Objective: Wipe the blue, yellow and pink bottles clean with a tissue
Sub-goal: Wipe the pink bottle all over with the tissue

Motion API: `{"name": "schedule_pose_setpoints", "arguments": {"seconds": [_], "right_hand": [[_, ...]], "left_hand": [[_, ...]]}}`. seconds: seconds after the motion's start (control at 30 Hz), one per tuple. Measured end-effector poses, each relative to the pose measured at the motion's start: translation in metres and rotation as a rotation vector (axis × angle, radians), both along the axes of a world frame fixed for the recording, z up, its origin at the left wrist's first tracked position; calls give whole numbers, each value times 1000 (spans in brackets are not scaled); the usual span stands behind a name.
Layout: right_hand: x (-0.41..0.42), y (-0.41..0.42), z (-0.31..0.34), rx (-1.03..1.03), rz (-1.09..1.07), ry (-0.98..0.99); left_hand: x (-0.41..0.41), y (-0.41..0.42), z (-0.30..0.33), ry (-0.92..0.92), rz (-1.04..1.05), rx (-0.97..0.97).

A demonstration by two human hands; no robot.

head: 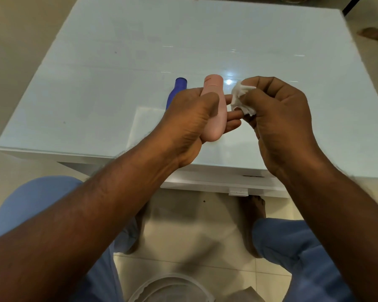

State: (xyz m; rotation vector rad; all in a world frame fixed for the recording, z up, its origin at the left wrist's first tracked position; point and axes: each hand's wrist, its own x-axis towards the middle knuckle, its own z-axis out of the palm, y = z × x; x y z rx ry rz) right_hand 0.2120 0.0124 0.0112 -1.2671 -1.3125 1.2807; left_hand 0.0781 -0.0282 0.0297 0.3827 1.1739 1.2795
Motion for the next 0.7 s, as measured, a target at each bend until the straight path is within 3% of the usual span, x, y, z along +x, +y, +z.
{"name": "schedule_pose_setpoints", "arguments": {"seconds": [0.37,0.7], "right_hand": [[-1,-4,1,4,21,6],[0,-2,0,14,24,19]], "left_hand": [[6,-3,14,-45,-10,-62],[-4,-4,4,-16,34,21]]}}
